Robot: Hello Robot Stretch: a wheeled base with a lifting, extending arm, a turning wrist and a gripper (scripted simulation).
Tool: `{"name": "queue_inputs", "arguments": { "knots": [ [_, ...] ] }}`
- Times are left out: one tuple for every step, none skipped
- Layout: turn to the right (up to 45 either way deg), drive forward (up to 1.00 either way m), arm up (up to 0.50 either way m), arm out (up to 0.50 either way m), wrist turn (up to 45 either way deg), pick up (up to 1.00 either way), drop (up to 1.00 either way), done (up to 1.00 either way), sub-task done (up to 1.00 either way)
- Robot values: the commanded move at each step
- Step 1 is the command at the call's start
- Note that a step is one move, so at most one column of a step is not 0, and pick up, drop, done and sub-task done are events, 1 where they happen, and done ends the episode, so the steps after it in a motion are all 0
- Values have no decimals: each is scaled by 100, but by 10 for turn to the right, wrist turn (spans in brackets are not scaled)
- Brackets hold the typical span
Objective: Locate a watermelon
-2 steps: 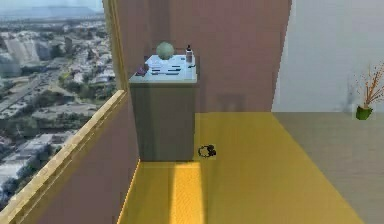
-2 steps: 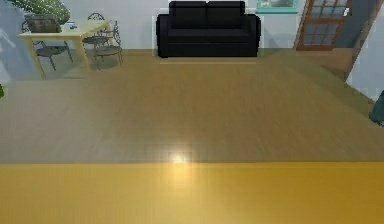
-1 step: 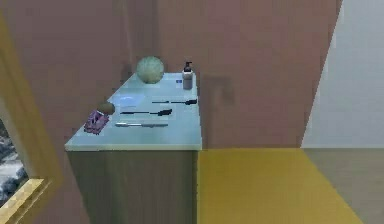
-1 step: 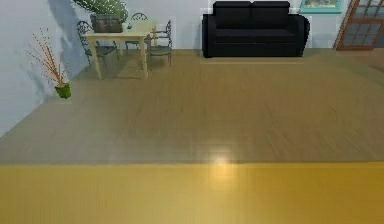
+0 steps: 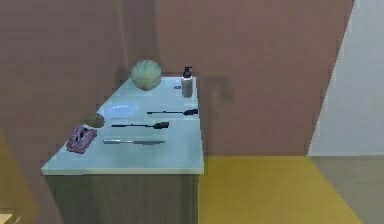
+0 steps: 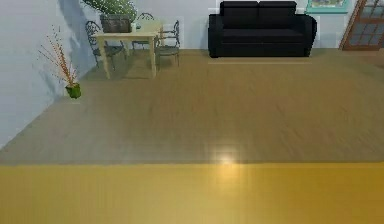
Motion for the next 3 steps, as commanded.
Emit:
{"name": "queue_inputs", "arguments": {
  "knots": [
    [-120,0,0,0,0,0,0,0,0],
    [0,100,0,0,0,0,0,0,0],
    [0,0,0,0,0,0,0,100,0]
  ]
}}
